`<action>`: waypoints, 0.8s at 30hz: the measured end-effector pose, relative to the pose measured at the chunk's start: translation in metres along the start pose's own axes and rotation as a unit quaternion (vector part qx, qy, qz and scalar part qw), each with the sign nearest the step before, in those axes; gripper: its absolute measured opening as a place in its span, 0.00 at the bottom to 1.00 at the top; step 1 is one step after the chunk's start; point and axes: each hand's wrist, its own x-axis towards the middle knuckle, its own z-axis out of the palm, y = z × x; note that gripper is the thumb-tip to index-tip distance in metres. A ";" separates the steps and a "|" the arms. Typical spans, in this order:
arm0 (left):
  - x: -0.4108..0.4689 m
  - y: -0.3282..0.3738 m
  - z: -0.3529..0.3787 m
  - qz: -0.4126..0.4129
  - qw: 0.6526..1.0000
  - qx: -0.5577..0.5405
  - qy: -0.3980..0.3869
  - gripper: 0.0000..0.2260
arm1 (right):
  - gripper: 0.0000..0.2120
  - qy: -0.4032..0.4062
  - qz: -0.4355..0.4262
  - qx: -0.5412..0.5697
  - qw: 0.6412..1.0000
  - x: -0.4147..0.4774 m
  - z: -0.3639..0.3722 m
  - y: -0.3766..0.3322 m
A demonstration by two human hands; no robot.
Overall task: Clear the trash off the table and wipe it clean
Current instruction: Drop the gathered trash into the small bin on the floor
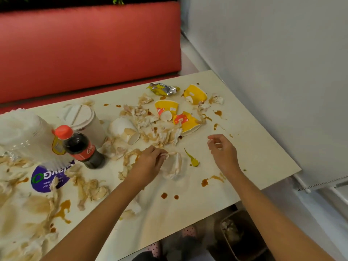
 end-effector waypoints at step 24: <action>-0.007 0.031 -0.013 -0.383 0.850 -0.324 0.158 0.06 | 0.49 -0.276 -0.115 -0.451 0.841 0.124 0.093 -0.009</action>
